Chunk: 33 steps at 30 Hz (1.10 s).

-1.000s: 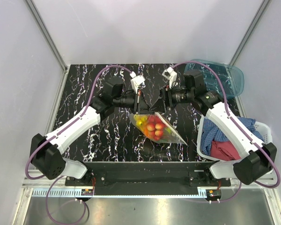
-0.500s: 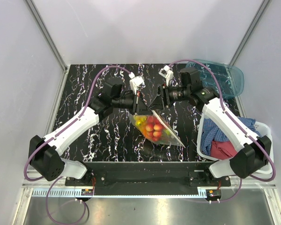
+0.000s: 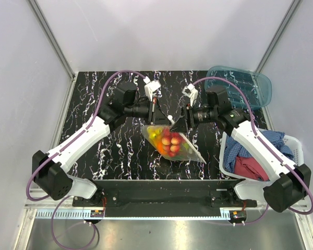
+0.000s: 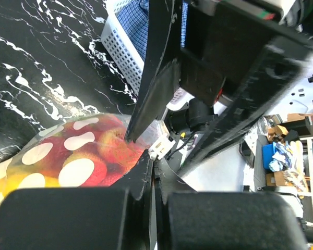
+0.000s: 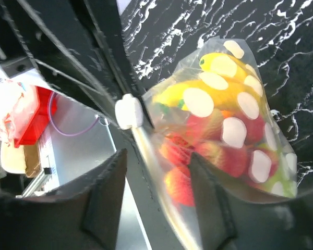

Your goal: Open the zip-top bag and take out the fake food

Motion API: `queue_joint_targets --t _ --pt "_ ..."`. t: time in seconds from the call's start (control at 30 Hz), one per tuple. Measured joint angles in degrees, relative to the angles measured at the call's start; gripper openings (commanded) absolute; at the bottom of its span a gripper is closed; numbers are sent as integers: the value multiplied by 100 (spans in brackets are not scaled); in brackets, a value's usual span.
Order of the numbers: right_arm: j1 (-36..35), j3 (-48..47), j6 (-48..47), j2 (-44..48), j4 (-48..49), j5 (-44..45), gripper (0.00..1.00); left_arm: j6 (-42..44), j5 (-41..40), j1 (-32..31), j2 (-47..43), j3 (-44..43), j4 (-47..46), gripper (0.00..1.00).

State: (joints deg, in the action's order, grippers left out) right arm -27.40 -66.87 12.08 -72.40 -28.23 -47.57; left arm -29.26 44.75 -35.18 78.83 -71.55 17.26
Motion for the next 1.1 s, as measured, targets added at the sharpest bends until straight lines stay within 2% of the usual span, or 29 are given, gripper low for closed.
queue_joint_targets --t 0.03,0.07,0.1,0.13,0.17,0.23,0.3,0.47,0.57,0.6,0.67,0.8,0.83,0.9,0.97,1.0,1.07,1.1 --pt "0 39 4 7 28 13 22 -22 2 0 4 0 20 0" --pt "4 61 33 7 44 48 0 -39 7 -2 7 0 44 0" --pt "4 70 52 7 57 96 0 -46 7 -2 7 0 57 4" --pt "4 70 68 7 79 129 0 -48 2 -2 7 0 59 13" --pt "2 66 87 9 94 151 0 -48 0 -2 7 0 57 31" --pt "2 72 105 39 92 234 0 -46 7 2 7 0 33 41" --pt "9 109 105 101 90 343 0 -55 22 9 7 2 -70 48" --pt "11 203 103 251 92 326 0 -90 177 9 -33 149 -422 49" --pt "15 223 107 282 94 286 0 -118 275 9 -35 251 -592 48" --pt "15 234 109 291 94 284 0 -129 310 9 -35 291 -645 40" --pt "20 243 127 295 94 243 0 -157 339 9 -33 361 -723 33" --pt "31 240 168 302 98 155 0 -201 389 11 -33 457 -800 24" --pt "39 240 181 304 98 142 0 -197 393 9 -33 466 -798 12" --pt "59 240 216 304 101 125 0 -188 402 11 -33 474 -796 0" --pt "74 240 243 304 103 85 0 -162 402 11 -33 483 -787 0" --pt "74 240 260 304 105 76 8 -140 402 11 -33 483 -787 0" --pt "81 240 297 304 105 74 38 -103 393 11 -35 483 -782 0" --pt "81 240 319 304 109 74 40 -90 382 11 -35 483 -769 0"
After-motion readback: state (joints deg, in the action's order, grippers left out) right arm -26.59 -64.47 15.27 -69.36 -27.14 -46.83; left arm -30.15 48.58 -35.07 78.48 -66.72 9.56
